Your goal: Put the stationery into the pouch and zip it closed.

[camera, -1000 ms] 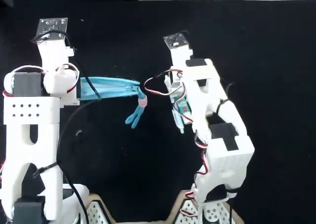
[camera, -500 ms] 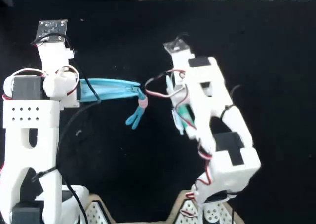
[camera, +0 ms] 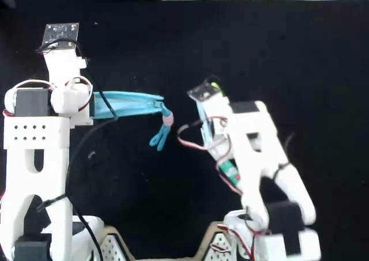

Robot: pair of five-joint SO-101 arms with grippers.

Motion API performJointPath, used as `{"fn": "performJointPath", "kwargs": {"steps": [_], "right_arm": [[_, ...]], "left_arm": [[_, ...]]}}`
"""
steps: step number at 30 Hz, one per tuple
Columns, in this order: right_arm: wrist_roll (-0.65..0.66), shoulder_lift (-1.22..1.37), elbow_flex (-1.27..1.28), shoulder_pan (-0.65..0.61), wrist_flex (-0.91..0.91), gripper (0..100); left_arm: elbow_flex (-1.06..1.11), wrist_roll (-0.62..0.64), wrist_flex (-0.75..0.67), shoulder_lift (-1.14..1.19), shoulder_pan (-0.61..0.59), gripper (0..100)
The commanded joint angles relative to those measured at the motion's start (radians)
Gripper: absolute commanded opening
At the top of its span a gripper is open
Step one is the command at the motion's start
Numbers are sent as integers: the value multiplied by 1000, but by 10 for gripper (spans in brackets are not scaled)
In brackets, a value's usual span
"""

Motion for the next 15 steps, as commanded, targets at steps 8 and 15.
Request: {"fn": "performJointPath", "kwargs": {"steps": [8, 15], "right_arm": [[95, -45, 166, 17, -80, 171], [95, 4, 88, 18, -5, 138]], "left_arm": [[54, 11, -2, 29, 24, 30], [54, 11, -2, 29, 24, 30]]}}
